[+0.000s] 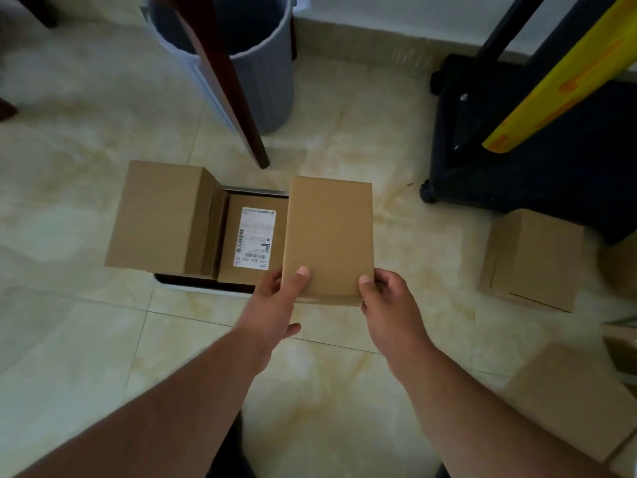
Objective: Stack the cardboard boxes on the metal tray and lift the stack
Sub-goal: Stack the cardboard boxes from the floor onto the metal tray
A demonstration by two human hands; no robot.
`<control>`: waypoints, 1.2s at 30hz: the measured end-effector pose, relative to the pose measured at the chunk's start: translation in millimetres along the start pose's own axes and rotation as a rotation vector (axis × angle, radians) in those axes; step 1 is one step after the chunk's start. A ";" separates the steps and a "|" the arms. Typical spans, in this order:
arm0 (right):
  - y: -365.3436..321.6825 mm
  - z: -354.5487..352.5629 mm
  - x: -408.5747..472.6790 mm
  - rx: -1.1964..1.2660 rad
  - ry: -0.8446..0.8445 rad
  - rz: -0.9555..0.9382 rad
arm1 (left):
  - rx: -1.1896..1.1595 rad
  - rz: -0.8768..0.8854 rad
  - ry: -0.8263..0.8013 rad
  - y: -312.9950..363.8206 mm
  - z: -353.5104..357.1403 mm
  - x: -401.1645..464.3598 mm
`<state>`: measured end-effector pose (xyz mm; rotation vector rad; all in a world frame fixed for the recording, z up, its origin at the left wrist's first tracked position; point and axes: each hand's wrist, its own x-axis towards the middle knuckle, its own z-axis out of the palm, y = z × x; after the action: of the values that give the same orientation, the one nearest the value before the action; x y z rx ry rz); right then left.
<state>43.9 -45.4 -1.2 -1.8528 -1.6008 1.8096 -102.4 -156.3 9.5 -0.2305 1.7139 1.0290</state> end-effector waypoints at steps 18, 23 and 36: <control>1.8 102.5 -8.4 -0.101 -0.104 -0.056 | -0.051 0.002 0.004 -23.6 -90.1 39.7; 8.2 113.1 -5.4 -0.134 -0.097 -0.053 | -0.093 -0.004 0.004 -31.8 -93.2 50.9; -2.6 126.1 9.4 -0.188 -0.085 -0.064 | -0.101 -0.119 0.106 -43.9 -93.3 60.2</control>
<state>-57.5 -108.9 -42.4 -1.7956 -1.8973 1.7888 -164.6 -231.2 -59.6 -0.4542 1.7224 1.0320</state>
